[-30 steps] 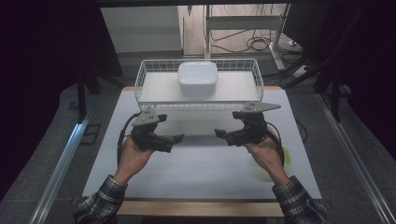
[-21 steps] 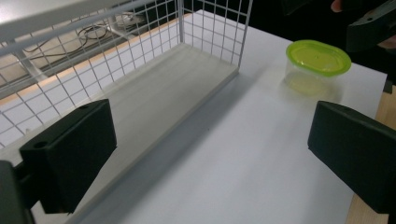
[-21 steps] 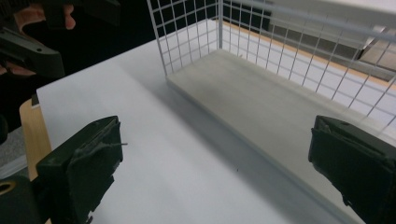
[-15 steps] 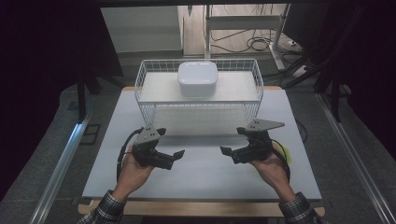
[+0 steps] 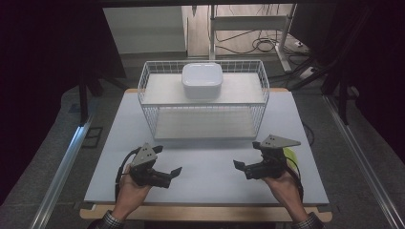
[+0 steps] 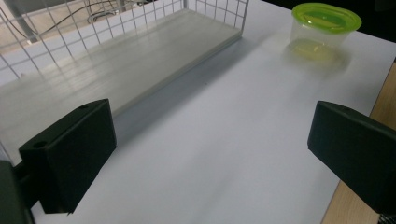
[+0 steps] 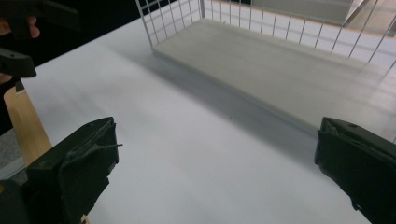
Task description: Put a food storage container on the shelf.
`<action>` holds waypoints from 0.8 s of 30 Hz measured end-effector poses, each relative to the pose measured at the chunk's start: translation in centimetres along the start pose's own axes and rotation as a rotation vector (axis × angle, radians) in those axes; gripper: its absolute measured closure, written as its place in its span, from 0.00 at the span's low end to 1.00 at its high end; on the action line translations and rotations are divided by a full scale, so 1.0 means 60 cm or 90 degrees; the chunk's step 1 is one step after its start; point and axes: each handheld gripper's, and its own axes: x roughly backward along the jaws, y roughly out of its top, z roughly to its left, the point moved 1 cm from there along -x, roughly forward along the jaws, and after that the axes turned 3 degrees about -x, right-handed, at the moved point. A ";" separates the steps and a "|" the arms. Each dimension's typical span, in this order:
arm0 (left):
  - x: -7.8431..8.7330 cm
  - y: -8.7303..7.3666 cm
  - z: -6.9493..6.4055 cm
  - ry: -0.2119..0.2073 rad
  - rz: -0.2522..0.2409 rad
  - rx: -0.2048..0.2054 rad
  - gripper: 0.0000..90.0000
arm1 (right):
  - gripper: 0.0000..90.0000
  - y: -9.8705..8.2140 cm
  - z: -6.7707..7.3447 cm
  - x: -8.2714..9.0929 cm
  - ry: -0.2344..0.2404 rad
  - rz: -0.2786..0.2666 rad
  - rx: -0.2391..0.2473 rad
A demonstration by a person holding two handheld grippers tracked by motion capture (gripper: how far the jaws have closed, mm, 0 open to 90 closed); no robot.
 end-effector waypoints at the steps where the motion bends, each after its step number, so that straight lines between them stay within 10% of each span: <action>1: 0.002 -0.005 -0.001 0.001 0.002 0.002 0.01 | 0.00 -0.005 0.001 0.000 0.001 0.003 -0.001; 24: -0.009 -0.090 -0.030 0.053 0.088 -0.025 0.02 | 0.01 -0.090 0.032 -0.008 -0.028 0.064 0.060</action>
